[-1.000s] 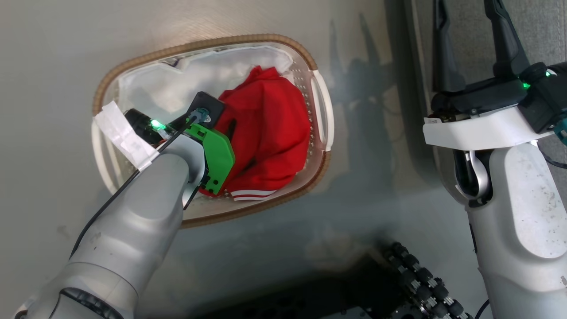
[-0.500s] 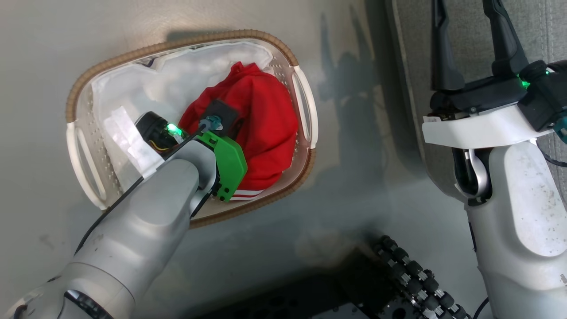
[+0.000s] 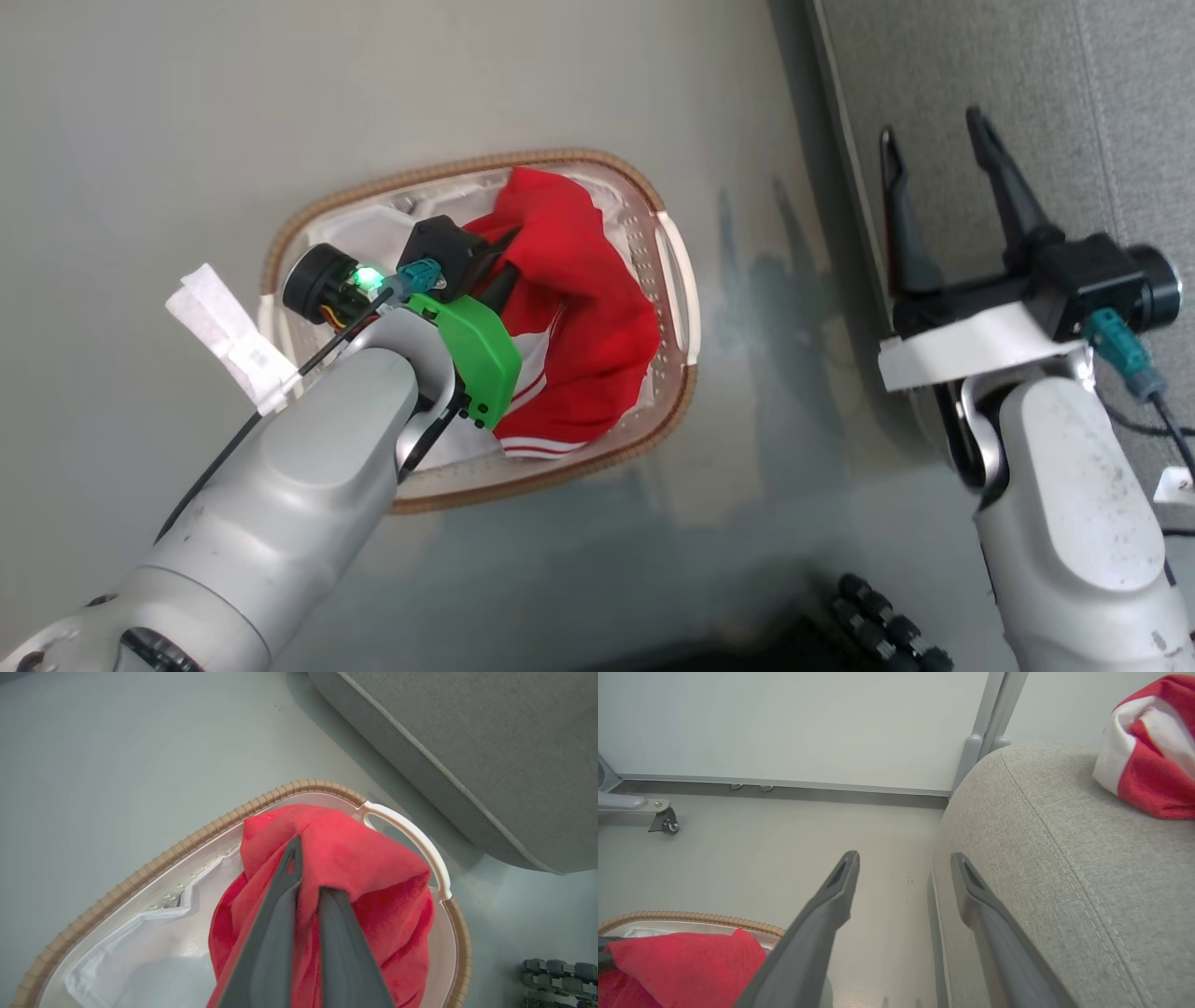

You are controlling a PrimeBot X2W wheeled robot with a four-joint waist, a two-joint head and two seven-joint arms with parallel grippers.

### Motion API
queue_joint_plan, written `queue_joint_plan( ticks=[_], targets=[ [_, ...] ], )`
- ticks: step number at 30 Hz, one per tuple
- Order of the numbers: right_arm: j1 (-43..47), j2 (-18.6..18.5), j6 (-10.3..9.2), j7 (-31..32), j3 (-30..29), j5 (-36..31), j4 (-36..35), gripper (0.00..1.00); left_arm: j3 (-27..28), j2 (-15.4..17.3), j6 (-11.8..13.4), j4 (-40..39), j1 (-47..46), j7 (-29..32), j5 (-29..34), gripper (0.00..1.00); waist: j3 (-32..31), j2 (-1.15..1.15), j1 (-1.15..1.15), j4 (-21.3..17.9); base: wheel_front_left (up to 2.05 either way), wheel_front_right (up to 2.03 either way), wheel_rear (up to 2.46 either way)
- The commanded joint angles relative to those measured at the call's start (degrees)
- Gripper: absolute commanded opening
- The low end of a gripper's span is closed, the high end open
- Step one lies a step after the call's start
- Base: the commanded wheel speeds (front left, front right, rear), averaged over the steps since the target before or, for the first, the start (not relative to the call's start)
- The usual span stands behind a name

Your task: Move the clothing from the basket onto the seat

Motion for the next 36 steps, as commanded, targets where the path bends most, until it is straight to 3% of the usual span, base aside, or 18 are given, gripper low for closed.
queue_joint_plan(
  ticks=[1, 10, 16, 24, 36],
  targets=[
    [1.65, -0.29, -0.08, -0.11, -0.42, -0.51, 0.9, 1.0, -0.38, 0.64, -0.16, -0.71, 0.54, -0.43, -0.5, 0.0, -8.24, 0.0, 0.0, 4.5, 0.0, 0.0, 0.0],
    [8.55, -0.29, -0.08, -0.11, -0.29, -0.92, 5.15, 1.0, -2.65, 3.99, -0.16, -8.25, -2.41, 2.12, -3.37, 0.0, -23.04, 0.0, 0.0, 7.17, 0.0, 0.0, 0.0],
    [11.54, -0.28, -0.08, -0.11, 1.29, -0.55, 6.49, 1.0, -1.32, 6.92, 0.59, -13.19, -6.98, 6.02, -4.45, 0.0, -29.99, 0.0, 0.0, 7.31, 0.0, 0.0, 0.0],
    [11.94, -0.28, -0.08, -0.11, 4.85, 1.03, 7.1, 1.0, 1.3, 9.97, 3.48, -18.47, -13.41, 10.43, -4.57, 0.0, -33.85, 0.0, 0.0, 6.4, 0.0, 0.0, 0.0],
    [7.36, -0.26, -0.08, -0.11, 13.3, 2.7, 8.6, 1.0, 2.16, 8.56, 5.18, -19.3, -15.89, 12.73, -6.12, 0.0, -35.96, 0.0, 0.0, 5.72, 0.0, 0.0, 0.0]
  ],
)
